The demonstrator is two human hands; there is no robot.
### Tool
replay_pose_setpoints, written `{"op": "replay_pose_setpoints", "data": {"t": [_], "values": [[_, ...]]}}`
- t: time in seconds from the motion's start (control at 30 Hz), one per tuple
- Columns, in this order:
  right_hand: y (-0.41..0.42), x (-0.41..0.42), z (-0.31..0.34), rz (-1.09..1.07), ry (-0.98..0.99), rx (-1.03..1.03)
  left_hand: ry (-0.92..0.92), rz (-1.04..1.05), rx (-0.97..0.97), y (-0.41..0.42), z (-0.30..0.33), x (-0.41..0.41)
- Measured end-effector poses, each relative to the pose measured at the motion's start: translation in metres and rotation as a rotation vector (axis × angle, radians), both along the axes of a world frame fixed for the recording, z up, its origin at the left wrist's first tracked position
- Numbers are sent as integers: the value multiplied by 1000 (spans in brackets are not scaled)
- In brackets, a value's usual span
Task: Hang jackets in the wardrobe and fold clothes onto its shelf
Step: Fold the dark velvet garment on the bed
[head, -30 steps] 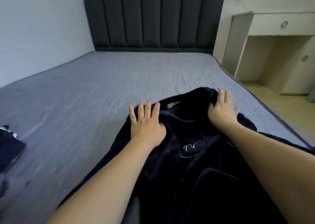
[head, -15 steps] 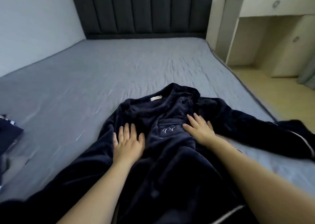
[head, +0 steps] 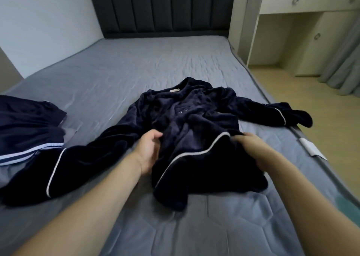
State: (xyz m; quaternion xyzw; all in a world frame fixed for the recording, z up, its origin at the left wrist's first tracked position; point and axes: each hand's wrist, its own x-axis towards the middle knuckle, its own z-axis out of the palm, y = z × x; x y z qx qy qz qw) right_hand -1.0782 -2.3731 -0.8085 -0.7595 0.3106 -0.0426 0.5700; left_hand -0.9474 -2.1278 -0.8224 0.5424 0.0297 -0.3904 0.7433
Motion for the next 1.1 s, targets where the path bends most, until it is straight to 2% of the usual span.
{"op": "replay_pose_setpoints", "data": {"t": [0.07,0.1,0.17,0.2,0.23,0.3,0.33,0.37,0.4,0.43,0.47,0.5,0.53,0.57,0.6,0.63,0.67,0.7,0.73,0.8,0.83,0.9,0.93,0.97,1.03,1.1], "values": [[3,-9,16,-49,-226,444,-2,-45,-165,-5,13,-17],[4,-13,24,-67,-334,571,-24,-51,-203,-9,19,-27],[1,-18,27,-120,-424,587,-87,-79,-189,-21,32,-41],[1,-21,26,-134,-403,581,-107,-93,-166,-24,42,-45],[3,-26,26,-112,-334,549,-123,-92,-146,-24,53,-44],[-6,-32,13,-83,-64,325,-229,-31,-45,-12,80,-30],[-13,-37,7,-121,86,163,-384,-3,131,2,96,-22],[-21,-43,1,-165,204,19,-603,-35,418,19,109,-14],[-30,-46,-2,-210,247,-73,-806,-134,795,36,117,-8],[-35,-46,-1,-231,232,-119,-924,-275,1178,52,120,-5],[-39,-44,0,-232,194,-141,-936,-442,1477,63,118,-9],[-41,-39,1,-207,165,-151,-882,-568,1674,69,111,-16],[-39,-35,3,-171,147,-130,-846,-627,1786,69,100,-28],[-33,-31,4,-128,134,-57,-896,-655,1843,65,86,-43],[-26,-28,4,-85,149,34,-1055,-682,1828,59,68,-55],[-19,-28,1,-44,193,88,-1267,-722,1721,51,50,-69],[-13,-30,-2,12,246,84,-1388,-773,1532,44,35,-83],[-10,-34,-4,68,297,57,-1386,-856,1378,38,23,-96],[-9,-39,-2,94,339,35,-1374,-951,1328,35,13,-103],[-18,-49,9,100,263,190,-1410,-1032,1441,33,7,-105],[-26,-52,14,68,110,369,-1448,-954,1513,32,11,-100],[-42,-57,18,-115,-196,693,-1615,-522,1491,25,32,-85],[-47,-63,14,-191,-232,742,-1737,-302,1436,22,43,-75],[-49,-70,5,-228,-177,700,-1845,-132,1411,20,54,-66],[-47,-81,-14,-213,118,413,-1919,47,1386,25,62,-54],[-48,-74,-17,-216,331,52,-1733,31,1473,40,52,-47]]}}
